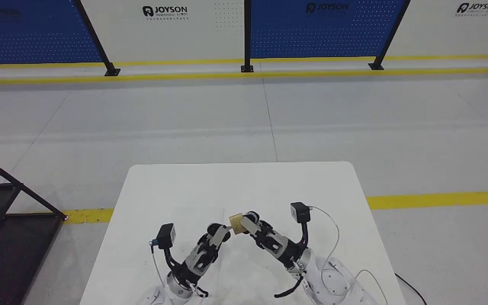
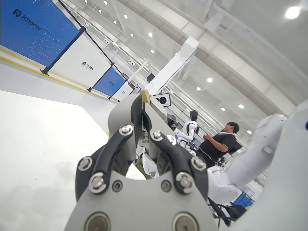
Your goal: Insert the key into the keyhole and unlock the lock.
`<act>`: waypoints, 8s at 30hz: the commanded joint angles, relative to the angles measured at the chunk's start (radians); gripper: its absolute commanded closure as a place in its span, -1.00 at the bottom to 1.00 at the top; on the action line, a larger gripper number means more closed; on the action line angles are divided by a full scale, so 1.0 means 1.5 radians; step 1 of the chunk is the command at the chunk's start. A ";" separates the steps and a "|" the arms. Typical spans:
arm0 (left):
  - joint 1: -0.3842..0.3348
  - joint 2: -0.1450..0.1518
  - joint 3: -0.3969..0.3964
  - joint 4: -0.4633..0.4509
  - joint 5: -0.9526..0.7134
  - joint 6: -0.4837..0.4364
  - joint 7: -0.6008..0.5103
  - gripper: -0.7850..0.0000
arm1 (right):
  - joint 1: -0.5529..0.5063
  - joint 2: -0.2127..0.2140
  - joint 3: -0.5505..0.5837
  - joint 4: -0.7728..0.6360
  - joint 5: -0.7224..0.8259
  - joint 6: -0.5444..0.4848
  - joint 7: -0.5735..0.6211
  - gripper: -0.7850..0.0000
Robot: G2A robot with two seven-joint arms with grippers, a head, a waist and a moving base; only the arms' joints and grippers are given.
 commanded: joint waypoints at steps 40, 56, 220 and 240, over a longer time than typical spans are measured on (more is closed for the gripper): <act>-0.018 -0.011 0.020 0.030 0.571 0.215 0.411 1.00 | 0.000 0.005 -0.003 -0.004 -0.005 0.010 0.008 1.00; -0.042 -0.008 0.039 0.065 0.637 0.310 0.494 1.00 | 0.002 0.007 -0.004 -0.003 -0.003 0.010 0.009 1.00; -0.043 0.023 0.044 0.060 0.604 0.285 0.447 1.00 | 0.007 0.025 -0.016 -0.012 -0.013 0.016 0.025 1.00; -0.073 0.023 0.063 0.100 0.723 0.449 0.539 1.00 | 0.010 0.026 -0.018 -0.010 -0.012 0.018 0.025 1.00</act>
